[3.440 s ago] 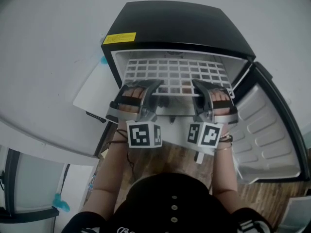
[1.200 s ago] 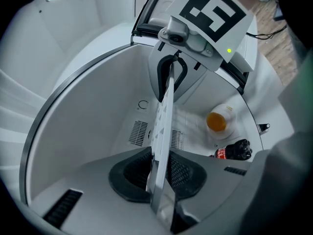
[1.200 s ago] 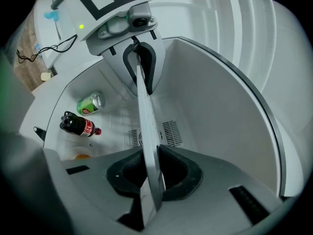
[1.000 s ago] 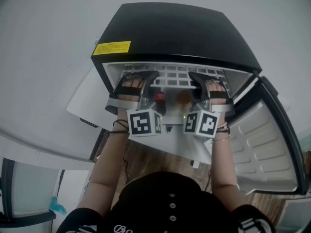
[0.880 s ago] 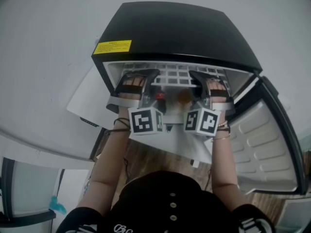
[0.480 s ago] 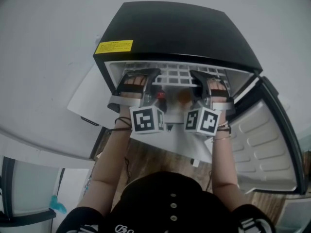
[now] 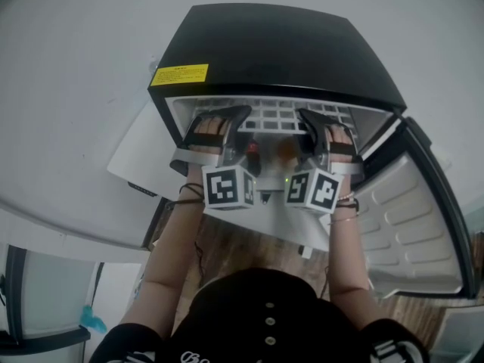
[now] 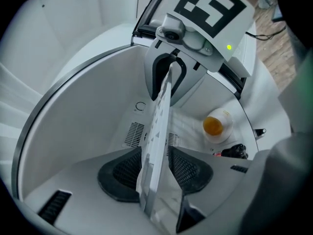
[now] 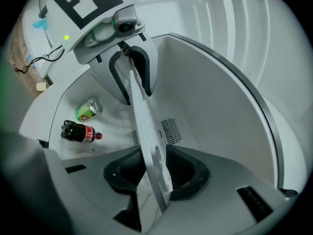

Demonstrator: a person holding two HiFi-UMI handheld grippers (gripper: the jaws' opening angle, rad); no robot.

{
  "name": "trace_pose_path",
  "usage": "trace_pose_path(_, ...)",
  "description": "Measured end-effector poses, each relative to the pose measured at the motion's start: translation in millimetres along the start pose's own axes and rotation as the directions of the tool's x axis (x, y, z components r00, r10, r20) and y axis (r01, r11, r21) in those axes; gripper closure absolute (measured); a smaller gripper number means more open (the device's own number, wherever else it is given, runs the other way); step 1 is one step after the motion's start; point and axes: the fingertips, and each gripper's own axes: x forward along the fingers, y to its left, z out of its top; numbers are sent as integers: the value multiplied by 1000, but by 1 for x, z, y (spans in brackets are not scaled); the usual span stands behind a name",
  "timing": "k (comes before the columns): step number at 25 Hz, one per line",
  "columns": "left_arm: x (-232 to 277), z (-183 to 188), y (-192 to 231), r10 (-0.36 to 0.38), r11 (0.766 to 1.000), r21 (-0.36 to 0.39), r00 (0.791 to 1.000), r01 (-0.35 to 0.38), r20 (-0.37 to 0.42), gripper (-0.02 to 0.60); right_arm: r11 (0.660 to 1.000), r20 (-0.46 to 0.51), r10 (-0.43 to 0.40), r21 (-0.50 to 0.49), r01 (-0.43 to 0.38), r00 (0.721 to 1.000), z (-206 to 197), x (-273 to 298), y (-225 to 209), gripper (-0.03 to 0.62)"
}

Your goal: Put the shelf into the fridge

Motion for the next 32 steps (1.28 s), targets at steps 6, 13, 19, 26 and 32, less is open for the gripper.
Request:
trace_pose_path(6,-10,4,5,-9,998,-64,1000,10,5,403,1000,-3,8,-11,-8,1000,3,-10,0,482)
trace_pose_path(13,-26,10,6,-4,997,-80,1000,5,12,400,1000,-2,-3,4,3,1000,5,-22,-1,460)
trace_pose_path(19,-42,17,6,6,996,-89,999,-3,31,399,999,19,-31,33,30,999,8,-40,-3,459)
trace_pose_path(26,-69,24,11,48,976,-216,997,-34,61,400,990,108,-55,137,40,993,22,-72,-3,461)
trace_pose_path(32,-92,31,14,58,929,-370,993,-17,100,429,949,153,-4,313,-45,988,26,-93,0,462)
